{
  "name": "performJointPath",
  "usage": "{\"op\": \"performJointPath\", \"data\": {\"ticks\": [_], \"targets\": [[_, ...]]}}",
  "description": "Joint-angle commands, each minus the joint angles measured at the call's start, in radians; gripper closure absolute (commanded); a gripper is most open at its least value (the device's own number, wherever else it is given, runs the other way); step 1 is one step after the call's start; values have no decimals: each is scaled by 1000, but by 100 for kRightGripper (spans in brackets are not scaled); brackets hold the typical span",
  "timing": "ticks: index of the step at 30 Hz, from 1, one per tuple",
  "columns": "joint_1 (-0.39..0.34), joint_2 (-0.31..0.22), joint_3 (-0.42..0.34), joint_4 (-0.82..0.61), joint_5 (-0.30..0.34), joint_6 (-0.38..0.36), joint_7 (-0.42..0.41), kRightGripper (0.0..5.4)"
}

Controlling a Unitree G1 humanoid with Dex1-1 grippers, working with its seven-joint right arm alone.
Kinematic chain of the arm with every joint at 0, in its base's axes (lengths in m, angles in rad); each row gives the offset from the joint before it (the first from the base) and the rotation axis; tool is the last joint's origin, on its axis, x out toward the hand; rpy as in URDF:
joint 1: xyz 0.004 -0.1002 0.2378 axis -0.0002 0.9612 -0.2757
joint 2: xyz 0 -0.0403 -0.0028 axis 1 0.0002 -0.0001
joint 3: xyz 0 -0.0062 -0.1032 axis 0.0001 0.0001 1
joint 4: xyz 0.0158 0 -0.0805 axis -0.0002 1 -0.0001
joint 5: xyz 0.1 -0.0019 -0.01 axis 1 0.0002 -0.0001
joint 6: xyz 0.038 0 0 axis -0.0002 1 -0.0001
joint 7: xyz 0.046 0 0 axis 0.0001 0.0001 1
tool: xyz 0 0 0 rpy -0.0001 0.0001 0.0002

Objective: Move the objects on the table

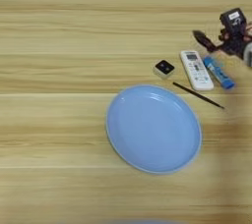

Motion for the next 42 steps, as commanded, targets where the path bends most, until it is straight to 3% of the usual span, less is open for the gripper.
{"op": "performJointPath", "data": {"ticks": [1,5,10,21,32,42], "targets": [[-69,12,-49,-221,109,-46,43,38],[13,75,-68,-457,204,-27,72,3],[125,112,-86,-747,299,90,62,3],[285,105,-135,-1244,441,368,-1,3],[370,99,-134,-1457,504,605,-65,3],[388,107,-105,-1447,494,634,-55,3]]}}
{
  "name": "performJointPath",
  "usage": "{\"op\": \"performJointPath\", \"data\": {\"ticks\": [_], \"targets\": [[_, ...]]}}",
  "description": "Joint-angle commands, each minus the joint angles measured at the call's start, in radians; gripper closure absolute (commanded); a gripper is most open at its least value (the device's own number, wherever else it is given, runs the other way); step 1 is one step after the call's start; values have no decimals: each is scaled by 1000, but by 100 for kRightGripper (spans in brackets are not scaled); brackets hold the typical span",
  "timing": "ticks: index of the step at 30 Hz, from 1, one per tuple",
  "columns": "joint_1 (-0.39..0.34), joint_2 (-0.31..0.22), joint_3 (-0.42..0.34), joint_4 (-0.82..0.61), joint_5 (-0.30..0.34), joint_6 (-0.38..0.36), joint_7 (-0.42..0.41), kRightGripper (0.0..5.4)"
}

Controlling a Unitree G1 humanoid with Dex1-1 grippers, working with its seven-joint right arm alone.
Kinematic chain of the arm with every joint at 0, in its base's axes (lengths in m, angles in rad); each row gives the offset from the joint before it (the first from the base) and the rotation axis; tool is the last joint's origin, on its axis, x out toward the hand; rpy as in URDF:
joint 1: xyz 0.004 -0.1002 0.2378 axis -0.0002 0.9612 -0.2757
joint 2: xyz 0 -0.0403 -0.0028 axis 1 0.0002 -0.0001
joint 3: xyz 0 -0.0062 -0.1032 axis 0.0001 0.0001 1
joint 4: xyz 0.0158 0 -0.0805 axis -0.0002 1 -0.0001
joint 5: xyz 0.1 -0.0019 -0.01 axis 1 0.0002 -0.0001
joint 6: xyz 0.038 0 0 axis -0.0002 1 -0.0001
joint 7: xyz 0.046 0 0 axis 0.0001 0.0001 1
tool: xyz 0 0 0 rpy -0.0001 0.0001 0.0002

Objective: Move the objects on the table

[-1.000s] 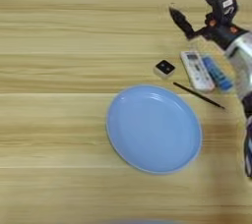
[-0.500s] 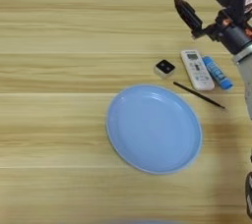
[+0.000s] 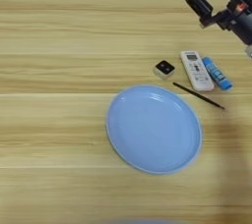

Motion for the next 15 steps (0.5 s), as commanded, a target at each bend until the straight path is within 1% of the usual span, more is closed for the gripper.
{"op": "performJointPath", "data": {"ticks": [1,3,5,10,11,15], "targets": [[-48,-26,20,-24,-14,-19,-9,3],[-22,-41,32,-38,-19,-4,2,3],[11,-67,42,-29,-22,-9,43,3],[59,-123,77,-11,-3,-20,200,3],[63,-132,92,-3,-18,-38,228,3],[96,-184,143,3,-41,-54,350,3]]}}
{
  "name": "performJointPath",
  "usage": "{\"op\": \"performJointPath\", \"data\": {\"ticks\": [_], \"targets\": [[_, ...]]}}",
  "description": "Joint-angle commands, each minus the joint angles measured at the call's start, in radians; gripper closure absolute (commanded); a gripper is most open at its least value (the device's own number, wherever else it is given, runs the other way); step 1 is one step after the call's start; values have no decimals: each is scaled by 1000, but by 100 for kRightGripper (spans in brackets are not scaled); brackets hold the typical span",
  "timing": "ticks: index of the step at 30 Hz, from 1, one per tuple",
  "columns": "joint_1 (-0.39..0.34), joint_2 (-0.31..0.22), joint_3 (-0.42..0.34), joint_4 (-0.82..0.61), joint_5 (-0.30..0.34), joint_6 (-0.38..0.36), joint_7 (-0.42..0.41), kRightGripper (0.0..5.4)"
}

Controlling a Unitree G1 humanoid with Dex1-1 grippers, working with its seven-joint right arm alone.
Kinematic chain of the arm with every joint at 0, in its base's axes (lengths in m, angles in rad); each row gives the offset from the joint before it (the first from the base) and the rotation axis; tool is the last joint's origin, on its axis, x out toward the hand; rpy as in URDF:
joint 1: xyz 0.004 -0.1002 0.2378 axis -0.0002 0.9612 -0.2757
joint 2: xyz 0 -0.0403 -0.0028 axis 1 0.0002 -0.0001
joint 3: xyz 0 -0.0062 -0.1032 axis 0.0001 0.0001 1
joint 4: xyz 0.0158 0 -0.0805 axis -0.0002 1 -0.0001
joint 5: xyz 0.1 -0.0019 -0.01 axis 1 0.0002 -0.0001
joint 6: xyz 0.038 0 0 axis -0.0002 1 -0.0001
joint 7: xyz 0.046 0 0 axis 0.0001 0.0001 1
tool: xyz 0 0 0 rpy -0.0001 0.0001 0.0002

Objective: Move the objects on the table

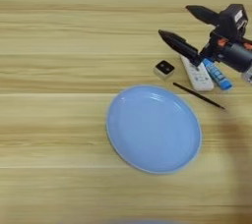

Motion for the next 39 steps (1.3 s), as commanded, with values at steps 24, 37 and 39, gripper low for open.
{"op": "performJointPath", "data": {"ticks": [24,37,39], "targets": [[79,-208,260,115,-135,-49,496,3],[31,-108,414,184,-329,-20,351,3],[21,-97,424,200,-343,-15,342,3]]}}
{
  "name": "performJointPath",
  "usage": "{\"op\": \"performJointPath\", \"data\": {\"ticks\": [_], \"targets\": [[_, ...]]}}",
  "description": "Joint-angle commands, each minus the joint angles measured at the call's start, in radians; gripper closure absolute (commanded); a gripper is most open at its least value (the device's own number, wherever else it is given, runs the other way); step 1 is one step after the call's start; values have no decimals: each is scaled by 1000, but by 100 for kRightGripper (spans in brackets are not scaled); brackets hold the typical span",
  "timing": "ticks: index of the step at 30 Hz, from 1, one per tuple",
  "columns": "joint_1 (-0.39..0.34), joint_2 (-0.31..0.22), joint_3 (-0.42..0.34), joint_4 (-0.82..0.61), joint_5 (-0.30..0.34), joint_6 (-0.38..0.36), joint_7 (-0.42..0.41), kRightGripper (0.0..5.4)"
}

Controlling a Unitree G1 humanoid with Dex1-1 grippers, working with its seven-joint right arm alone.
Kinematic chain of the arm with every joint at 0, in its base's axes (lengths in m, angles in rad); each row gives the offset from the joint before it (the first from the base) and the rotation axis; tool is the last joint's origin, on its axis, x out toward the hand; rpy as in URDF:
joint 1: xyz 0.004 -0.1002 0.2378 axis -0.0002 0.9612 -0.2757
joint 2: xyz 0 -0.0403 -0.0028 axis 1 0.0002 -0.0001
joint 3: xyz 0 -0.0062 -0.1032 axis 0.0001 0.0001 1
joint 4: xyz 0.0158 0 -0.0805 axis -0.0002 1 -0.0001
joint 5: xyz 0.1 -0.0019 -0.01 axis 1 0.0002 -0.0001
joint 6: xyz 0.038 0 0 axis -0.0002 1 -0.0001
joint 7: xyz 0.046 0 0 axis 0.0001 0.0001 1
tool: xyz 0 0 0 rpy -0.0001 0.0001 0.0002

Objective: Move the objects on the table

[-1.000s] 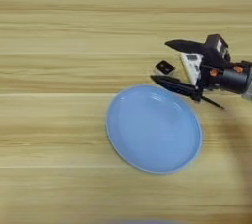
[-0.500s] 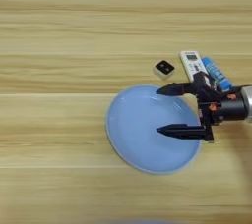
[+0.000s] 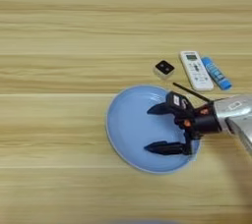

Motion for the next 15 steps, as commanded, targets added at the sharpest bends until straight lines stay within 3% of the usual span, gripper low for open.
{"op": "performJointPath", "data": {"ticks": [1,7,15], "targets": [[-86,7,4,14,-41,-15,-57,3],[-128,38,19,88,-95,-38,-110,3],[-166,76,11,143,-112,-62,-151,3]]}}
